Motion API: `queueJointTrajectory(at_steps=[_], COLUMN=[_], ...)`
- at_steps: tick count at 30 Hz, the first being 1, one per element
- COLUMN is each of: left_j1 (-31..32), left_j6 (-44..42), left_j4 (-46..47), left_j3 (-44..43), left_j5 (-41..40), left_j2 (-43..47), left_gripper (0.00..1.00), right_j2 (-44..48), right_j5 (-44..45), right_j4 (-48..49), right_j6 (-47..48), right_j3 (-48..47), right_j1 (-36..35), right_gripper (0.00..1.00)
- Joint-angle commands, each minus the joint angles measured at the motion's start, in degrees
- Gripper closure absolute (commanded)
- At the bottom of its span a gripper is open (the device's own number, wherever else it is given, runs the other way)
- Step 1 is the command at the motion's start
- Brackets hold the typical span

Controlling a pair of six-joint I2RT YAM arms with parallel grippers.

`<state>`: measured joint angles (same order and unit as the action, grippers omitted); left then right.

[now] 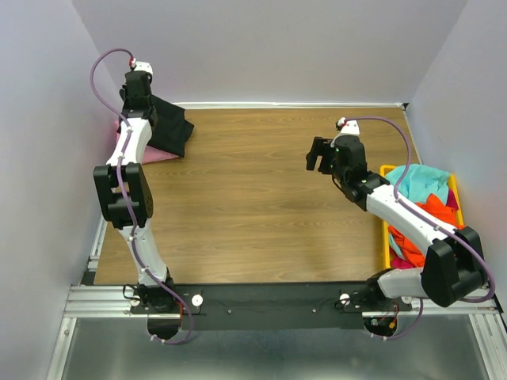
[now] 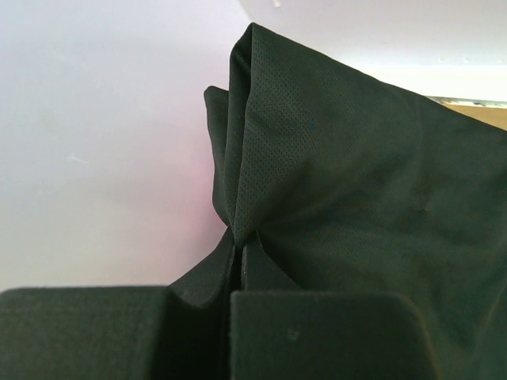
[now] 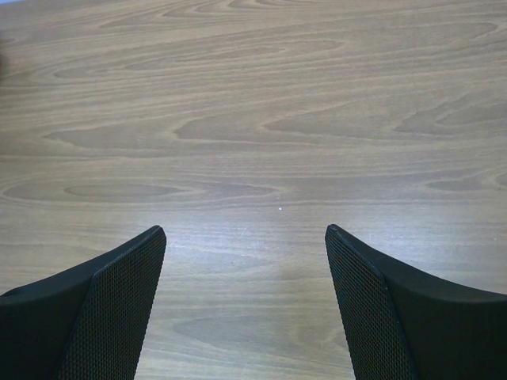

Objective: Fold and stack the t-shirts
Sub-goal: Neatly place the folded tshirt to the corner, then reset both grippers

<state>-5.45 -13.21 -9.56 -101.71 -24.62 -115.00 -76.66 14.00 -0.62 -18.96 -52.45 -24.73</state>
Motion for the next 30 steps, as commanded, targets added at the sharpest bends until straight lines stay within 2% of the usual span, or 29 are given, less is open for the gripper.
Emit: queueJointTrajectory(at_steps=[1, 16, 21, 23, 24, 25, 27, 30], left_j1=[-1.6, -3.5, -4.3, -4.7, -4.9, -5.0, -5.4, -5.9], left_j6=[2.8, 5.2, 8.3, 9.5, 9.9, 10.7, 12.8, 14.9], left_j4=[1.8, 2.7, 1.1, -1.0, -1.3, -1.5, -3.4, -4.1], left_j3=[-2.4, -3.4, -5.2, -6.6, -6.7, -6.6, -6.4, -4.9], left_j5=[1.2, 1.5, -1.2, -3.0, -3.5, -4.7, -6.0, -6.7], left_j2=[-0.2, -4.9, -6.6, -7.3, -7.2, -7.1, -6.7, -5.2], left_gripper=[1.00, 1.00, 1.00, 0.84, 0.70, 0.44, 0.27, 0.13], right_j2=[0.5, 1.0, 1.7, 1.6, 1.6, 1.6, 1.5, 1.7], right_j5=[-1.6, -2.4, -2.4, -2.7, -2.7, -2.8, -3.1, -3.3], right_j4=[0.2, 0.2, 0.2, 0.2, 0.2, 0.2, 0.2, 0.2], right_j6=[0.5, 0.5, 0.5, 0.5, 0.4, 0.4, 0.4, 0.4], right_j3=[0.9, 1.2, 1.5, 1.5, 1.6, 1.5, 1.4, 1.5], right_j1=[0.3, 0.3, 0.3, 0.3, 0.4, 0.3, 0.3, 0.4], right_gripper=[0.12, 0.12, 0.11, 0.11, 0.11, 0.11, 0.10, 0.10])
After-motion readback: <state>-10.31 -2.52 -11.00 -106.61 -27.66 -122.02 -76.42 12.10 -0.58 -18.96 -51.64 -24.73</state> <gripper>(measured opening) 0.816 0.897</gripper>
